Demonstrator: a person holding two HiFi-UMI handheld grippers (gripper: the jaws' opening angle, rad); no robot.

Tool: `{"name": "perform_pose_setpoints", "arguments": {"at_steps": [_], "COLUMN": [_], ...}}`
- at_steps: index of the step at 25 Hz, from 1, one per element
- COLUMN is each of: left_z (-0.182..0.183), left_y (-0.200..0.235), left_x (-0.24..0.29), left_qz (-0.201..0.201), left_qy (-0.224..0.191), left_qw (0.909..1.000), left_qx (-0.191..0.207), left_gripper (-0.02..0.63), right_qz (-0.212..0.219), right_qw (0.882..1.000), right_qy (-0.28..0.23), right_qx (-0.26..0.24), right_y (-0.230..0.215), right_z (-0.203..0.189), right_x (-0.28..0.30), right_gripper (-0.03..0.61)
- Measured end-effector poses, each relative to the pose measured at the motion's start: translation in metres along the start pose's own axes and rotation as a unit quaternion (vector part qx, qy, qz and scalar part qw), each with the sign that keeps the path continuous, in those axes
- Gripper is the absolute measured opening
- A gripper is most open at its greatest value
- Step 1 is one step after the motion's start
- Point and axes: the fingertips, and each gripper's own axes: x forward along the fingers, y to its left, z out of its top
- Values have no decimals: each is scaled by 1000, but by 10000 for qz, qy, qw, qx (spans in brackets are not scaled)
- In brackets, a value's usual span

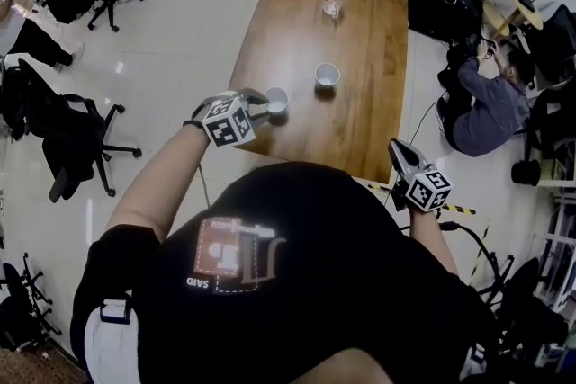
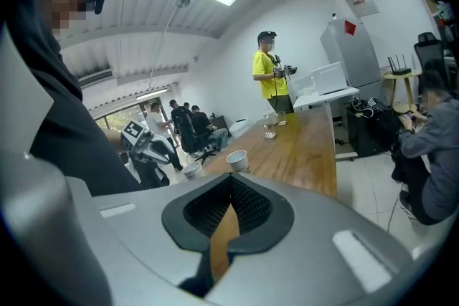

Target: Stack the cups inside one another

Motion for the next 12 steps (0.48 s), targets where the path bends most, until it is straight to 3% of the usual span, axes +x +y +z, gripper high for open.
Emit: {"name": "perform_pose_setpoints", "arguments": {"at_steps": [2,6,9,12], "left_z": [-12,-35,-42,-40], "left_y": [-8,-18,-16,-12], "left_x": [21,50,65,72], "left_qz": [-243,-381,-216,-63], "left_qy": [544,1146,1304,1325], "left_qw": [9968,9866,9823,9815], "left_qx": [528,1098,1327,1378], "left_gripper": [104,109,107,67], "right_qz": [-58,-219,-363,-439], "right_qw": [10000,9997,9990,9985], "right_qy": [19,41,57,92], "right_qx": [39,140,239,322], "right_y": [0,-2,-4,-5], "right_z": [-7,-18,-26,-34], "right_x": [-7,-25,-36,-45], "right_gripper": [14,14,14,14]}}
